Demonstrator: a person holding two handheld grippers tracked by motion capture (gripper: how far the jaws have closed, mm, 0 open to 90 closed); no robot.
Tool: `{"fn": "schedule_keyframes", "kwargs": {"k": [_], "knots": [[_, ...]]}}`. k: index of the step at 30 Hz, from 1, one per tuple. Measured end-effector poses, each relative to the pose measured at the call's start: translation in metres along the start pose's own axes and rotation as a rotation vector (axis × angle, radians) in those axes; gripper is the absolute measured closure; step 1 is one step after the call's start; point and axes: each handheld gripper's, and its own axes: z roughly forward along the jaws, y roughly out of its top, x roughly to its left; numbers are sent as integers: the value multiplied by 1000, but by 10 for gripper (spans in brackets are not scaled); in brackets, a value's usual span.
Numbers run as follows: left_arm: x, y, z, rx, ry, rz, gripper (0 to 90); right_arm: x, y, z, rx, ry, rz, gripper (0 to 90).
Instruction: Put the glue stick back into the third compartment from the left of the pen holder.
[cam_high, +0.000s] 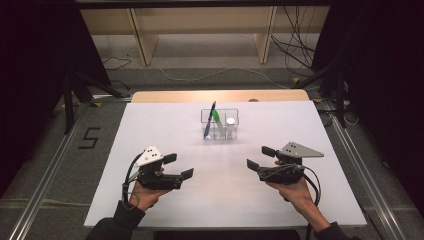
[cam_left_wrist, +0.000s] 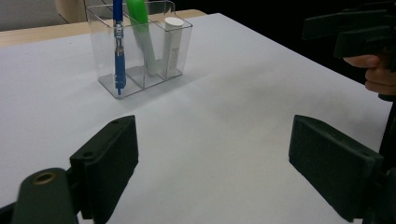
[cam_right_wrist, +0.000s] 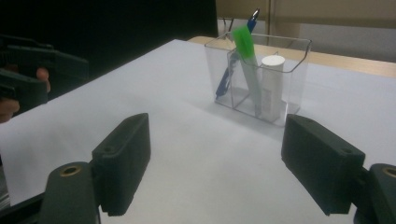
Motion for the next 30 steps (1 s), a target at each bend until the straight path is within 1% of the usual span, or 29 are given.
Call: {"fn": "schedule_keyframes", "kwargs": {"k": [4,7,9,10,16,17,18,21,22,30], "knots": [[-1,-1,0,9,-6,5,155,0,-7,-4,5,-5,2,247],[-2,-2,0,21,-14,5,155,0,-12,-9,14,-13,15,244],[-3,-4,1,30,-17,4,155,1,-16,-11,23,-22,0,242],[-3,-5,1,40,-18,6,155,1,-18,-12,26,-25,5,242],[-3,-6,-1,31,-17,1,155,2,-25,-16,33,-26,19,241],[-3,-7,-2,34,-19,0,155,2,-26,-16,29,-25,14,241],[-4,-7,-2,36,-19,-2,155,2,-27,-18,31,-27,22,241],[-5,-8,-1,46,-26,7,155,3,-29,-21,27,-30,22,241],[-5,-8,-1,44,-26,7,155,3,-30,-22,22,-33,15,241],[-3,-7,-2,24,-17,6,156,1,-30,-23,14,-33,18,241]]}}
